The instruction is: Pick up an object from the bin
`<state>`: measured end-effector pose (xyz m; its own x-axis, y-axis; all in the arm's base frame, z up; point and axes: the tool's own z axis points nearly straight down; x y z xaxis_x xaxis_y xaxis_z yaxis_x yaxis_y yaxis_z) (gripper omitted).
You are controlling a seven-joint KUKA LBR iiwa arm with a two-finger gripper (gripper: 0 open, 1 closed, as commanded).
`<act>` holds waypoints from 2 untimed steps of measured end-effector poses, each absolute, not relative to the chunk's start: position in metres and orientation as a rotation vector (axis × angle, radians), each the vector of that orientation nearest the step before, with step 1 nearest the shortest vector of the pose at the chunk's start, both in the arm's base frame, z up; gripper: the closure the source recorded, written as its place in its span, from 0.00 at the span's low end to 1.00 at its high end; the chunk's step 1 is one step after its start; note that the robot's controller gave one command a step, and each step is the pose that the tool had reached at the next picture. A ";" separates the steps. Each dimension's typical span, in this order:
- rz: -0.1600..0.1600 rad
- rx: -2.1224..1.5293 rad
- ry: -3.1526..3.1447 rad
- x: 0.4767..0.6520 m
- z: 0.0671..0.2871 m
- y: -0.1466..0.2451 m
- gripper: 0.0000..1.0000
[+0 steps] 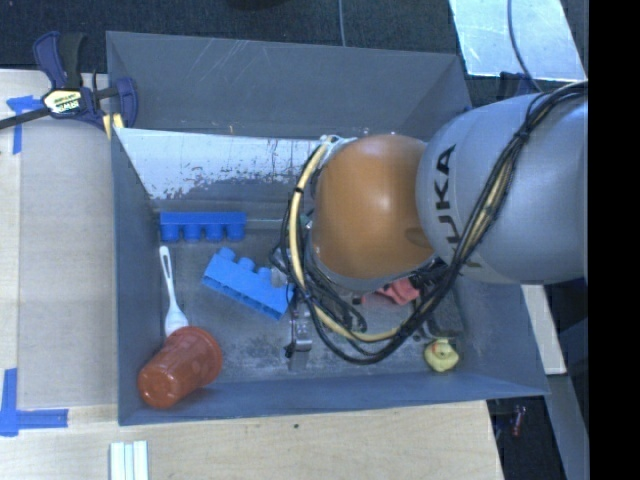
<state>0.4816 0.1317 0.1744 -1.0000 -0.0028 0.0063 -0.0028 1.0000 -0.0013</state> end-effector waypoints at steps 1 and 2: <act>-0.001 0.000 -3.144 0.483 0.179 0.131 0.00; -0.003 0.120 -3.146 0.548 0.153 0.137 0.00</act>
Offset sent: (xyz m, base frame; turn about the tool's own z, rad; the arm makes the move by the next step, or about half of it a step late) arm 0.0875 0.0068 -0.0326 -0.0985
